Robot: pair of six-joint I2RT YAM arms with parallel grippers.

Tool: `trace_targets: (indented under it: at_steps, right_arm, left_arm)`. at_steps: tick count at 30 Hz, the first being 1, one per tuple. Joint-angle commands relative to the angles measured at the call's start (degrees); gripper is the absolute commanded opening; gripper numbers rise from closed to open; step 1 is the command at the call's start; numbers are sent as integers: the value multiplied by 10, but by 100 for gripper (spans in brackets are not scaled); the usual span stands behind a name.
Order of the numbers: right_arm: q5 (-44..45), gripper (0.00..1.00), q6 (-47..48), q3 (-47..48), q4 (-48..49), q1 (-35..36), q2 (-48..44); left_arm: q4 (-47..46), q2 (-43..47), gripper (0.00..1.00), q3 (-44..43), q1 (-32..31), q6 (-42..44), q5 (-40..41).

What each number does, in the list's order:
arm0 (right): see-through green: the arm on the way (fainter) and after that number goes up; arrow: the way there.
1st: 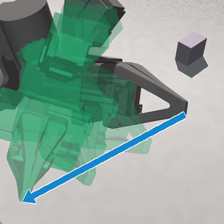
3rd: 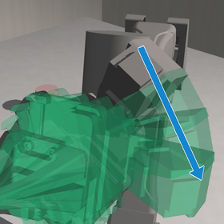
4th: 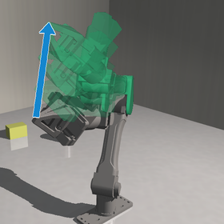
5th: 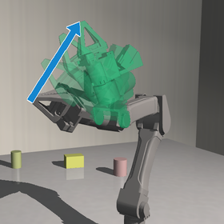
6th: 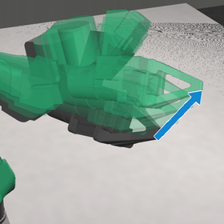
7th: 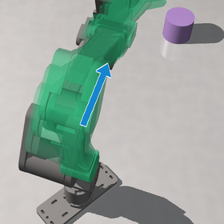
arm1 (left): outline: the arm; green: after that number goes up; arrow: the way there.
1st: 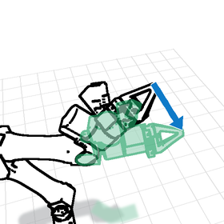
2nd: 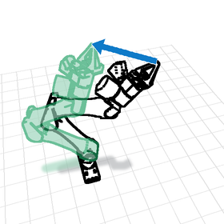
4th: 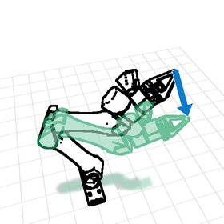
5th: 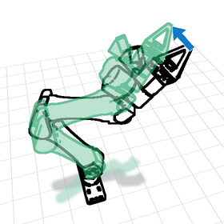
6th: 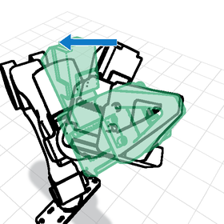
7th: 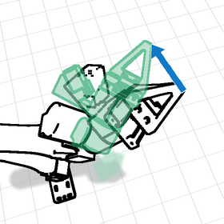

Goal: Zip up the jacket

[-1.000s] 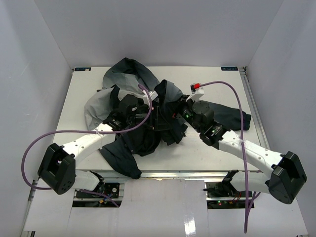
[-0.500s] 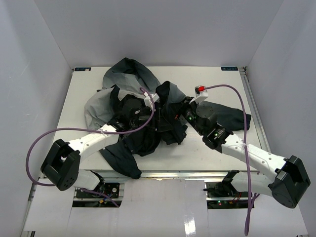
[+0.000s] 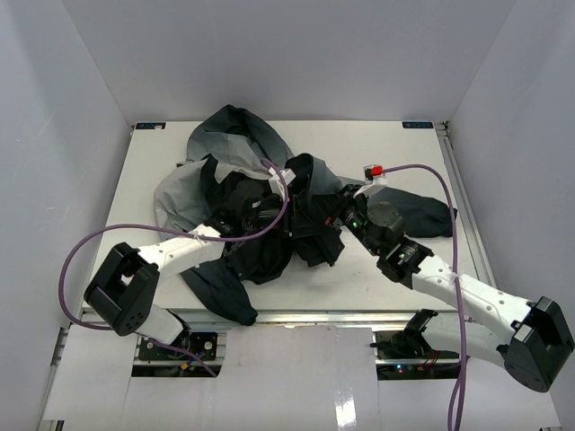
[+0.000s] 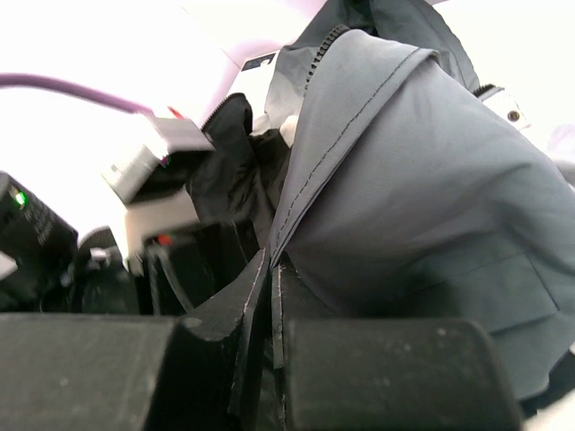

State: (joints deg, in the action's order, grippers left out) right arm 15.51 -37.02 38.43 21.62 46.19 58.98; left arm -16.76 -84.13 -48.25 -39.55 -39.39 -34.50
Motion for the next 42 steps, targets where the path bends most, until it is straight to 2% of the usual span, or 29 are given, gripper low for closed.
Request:
trace_targets:
  at_steps: [1,6,8,9,12,14,15,16,18,21,25,30,38,42]
  right_arm:
    - [4,8,-20,-19,51,-2,-38]
    - [0,8,-23,-19,46,-2,-48]
    - [-7,8,-23,-20,47,-2,-49]
    - [-11,8,-23,-20,46,-2,-49]
    - [-44,11,-8,-15,38,-5,-40]
    - [-74,37,22,0,5,-13,-32]
    - [-95,57,45,7,-7,-19,-28]
    - [-96,64,61,12,-24,-20,-29]
    - [-137,71,102,2,-70,-39,-41]
    - [-243,71,146,-42,-76,-65,-86]
    - [-325,70,172,-104,-69,-73,-129]
    - [-401,66,183,-168,-12,-73,-175]
    - [-466,54,183,-186,7,-73,-175]
    - [-479,51,180,-199,16,-73,-167]
  left_arm:
    - [-33,-13,50,-12,-5,-7,-25]
    - [-41,-22,53,-13,-8,-2,-21]
    - [-41,-21,49,-12,-8,-1,-19]
    - [-44,-21,43,-11,-8,-1,-24]
    - [-60,-17,11,-5,-8,-5,-48]
    - [-32,-2,0,-9,-8,11,-54]
    - [-19,10,0,-12,-8,25,-49]
    - [-2,20,0,-15,-8,35,-45]
    - [48,45,0,-20,-6,59,-57]
    - [101,62,0,-33,-6,96,-104]
    - [148,90,0,-33,-3,125,-105]
    - [131,115,0,-15,-1,127,-145]
    - [118,131,0,-14,2,127,-167]
    - [117,137,0,-14,3,129,-160]
